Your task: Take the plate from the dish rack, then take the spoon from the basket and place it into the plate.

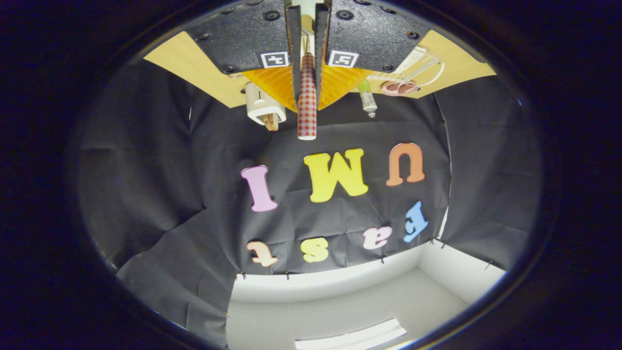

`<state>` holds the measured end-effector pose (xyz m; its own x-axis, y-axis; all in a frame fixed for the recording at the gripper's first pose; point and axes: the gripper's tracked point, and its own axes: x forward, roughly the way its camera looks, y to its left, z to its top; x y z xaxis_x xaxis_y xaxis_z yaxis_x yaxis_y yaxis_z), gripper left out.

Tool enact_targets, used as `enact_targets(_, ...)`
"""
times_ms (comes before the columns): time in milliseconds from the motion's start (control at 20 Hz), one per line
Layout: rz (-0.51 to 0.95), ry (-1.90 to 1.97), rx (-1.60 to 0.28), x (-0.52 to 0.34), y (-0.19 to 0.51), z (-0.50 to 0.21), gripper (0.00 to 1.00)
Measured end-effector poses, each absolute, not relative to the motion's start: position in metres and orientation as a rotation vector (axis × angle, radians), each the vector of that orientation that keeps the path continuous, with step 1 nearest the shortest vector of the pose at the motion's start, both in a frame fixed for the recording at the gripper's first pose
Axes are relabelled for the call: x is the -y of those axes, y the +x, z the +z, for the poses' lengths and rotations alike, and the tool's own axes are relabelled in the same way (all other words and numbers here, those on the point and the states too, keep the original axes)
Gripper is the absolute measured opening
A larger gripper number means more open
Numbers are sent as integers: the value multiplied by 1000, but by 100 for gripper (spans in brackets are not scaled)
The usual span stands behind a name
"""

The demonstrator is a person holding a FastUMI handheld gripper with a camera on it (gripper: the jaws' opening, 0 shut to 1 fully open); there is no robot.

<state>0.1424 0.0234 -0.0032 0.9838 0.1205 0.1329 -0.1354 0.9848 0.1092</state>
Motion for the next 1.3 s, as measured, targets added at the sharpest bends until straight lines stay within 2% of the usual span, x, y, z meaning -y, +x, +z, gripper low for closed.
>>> enact_targets(350, 174, 118, 23, -98, 122, -83, 16)
enact_targets(850, 134, 143, -42, -107, 110, -133, 20)
enact_targets(950, 110, 153, -20, -96, 109, -125, 25)
enact_targets(1000, 99, 157, -12, -92, 108, -124, 34)
enact_targets(1050, 84, 161, -14, -86, 109, -122, 38)
enact_targets(1300, 83, 145, -59, -73, 103, -122, 54)
